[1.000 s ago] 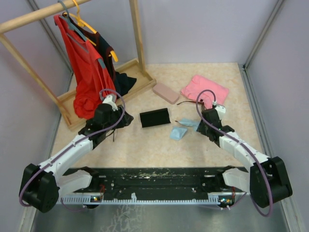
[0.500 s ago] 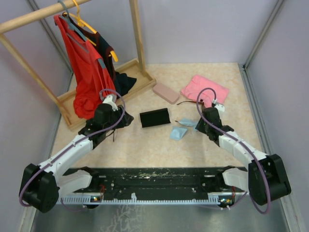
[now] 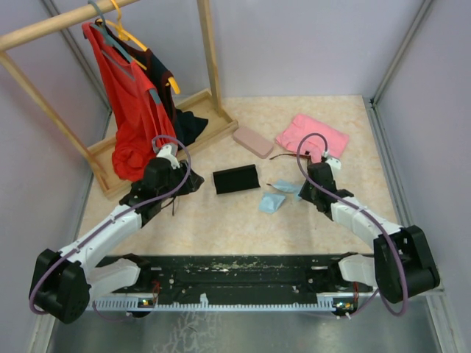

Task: Organize the sunglasses
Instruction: Pick up the glasses cleaning cloth from the center of the board.

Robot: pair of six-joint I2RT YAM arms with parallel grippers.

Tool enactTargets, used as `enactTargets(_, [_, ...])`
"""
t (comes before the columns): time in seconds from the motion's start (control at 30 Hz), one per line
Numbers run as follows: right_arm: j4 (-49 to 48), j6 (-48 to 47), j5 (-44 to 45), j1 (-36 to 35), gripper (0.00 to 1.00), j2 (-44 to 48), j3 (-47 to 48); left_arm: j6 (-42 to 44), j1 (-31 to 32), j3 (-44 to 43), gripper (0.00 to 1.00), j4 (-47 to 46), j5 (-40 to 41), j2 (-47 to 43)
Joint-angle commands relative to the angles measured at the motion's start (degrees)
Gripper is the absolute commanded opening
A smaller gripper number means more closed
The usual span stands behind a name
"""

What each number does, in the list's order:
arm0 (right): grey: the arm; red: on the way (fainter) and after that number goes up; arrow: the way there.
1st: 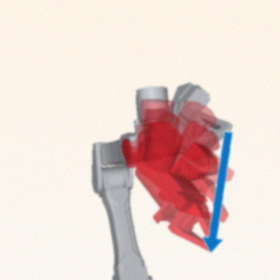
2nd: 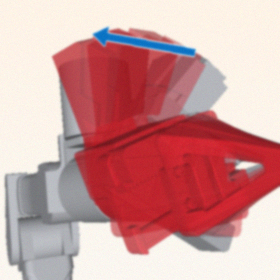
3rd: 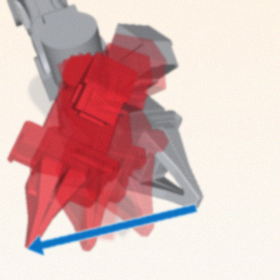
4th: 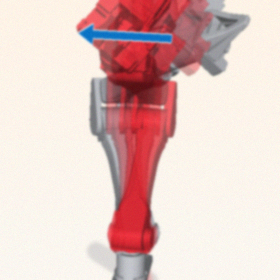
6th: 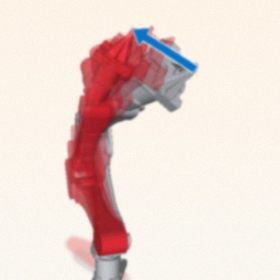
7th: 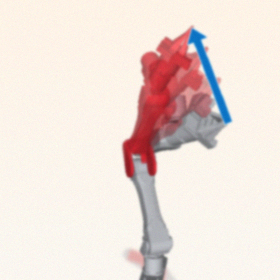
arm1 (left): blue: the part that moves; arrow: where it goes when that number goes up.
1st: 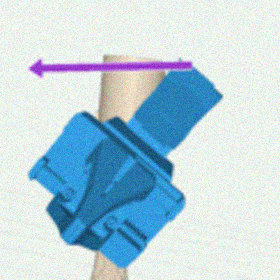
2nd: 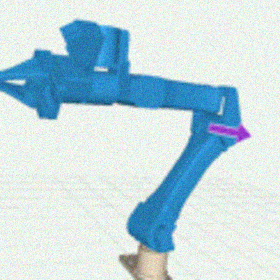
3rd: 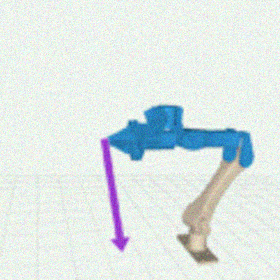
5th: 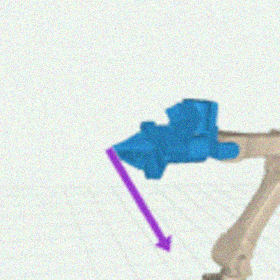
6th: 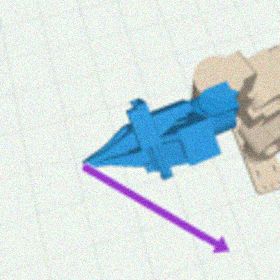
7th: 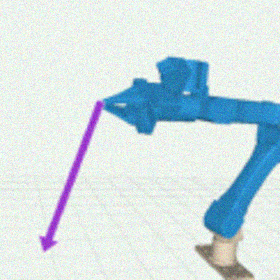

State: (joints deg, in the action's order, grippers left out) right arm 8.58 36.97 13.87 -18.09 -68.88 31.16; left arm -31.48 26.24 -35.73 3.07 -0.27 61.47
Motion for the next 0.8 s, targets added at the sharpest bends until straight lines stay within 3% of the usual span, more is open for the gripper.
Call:
enactTargets(0.0, [-3.27, -1.19, 1.13, 0.63, 0.23, -0.35, 1.40, 0.01, -0.31, 0.57, 0.50, 0.01, -0.44, -0.89])
enactTargets(0.3, [-2.53, -3.74, 1.08, 0.66, 0.00, 3.22, 1.54, 0.05, -0.31, 0.51, 0.50, 0.24, -0.07, -1.17])
enactTargets(0.77, [1.39, -13.78, -15.84, -2.51, 0.00, 15.46, 8.16, 0.26, -0.29, -0.30, 0.51, 2.76, 2.29, -4.72])
